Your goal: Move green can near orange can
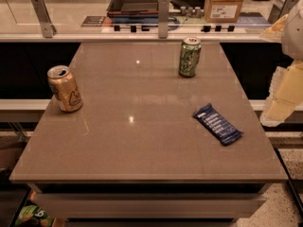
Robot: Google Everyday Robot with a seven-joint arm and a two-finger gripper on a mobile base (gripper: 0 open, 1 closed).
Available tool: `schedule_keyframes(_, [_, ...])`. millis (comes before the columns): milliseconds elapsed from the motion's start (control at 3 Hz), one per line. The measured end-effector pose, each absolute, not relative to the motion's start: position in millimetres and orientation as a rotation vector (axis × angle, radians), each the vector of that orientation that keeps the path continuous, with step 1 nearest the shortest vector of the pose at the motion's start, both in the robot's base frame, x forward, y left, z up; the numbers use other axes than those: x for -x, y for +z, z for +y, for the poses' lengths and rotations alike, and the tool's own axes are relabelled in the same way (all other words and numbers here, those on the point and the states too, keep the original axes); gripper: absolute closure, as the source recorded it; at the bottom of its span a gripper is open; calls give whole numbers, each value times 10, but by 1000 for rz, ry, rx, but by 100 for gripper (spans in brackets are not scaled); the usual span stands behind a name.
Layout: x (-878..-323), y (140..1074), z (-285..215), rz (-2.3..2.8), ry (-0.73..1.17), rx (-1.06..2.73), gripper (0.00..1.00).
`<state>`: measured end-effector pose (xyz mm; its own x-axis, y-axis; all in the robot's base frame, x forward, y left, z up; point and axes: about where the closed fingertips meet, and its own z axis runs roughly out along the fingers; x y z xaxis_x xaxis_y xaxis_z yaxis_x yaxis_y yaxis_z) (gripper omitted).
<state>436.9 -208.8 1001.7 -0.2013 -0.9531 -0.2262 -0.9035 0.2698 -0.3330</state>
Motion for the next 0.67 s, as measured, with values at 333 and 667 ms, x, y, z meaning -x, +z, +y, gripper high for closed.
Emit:
schedule_keyframes(333, [-4369, 10018, -2088, 2164, -178, 1683, 0])
schedule_keyframes(667, [-4498, 10091, -2158, 2152, -187, 1664, 0])
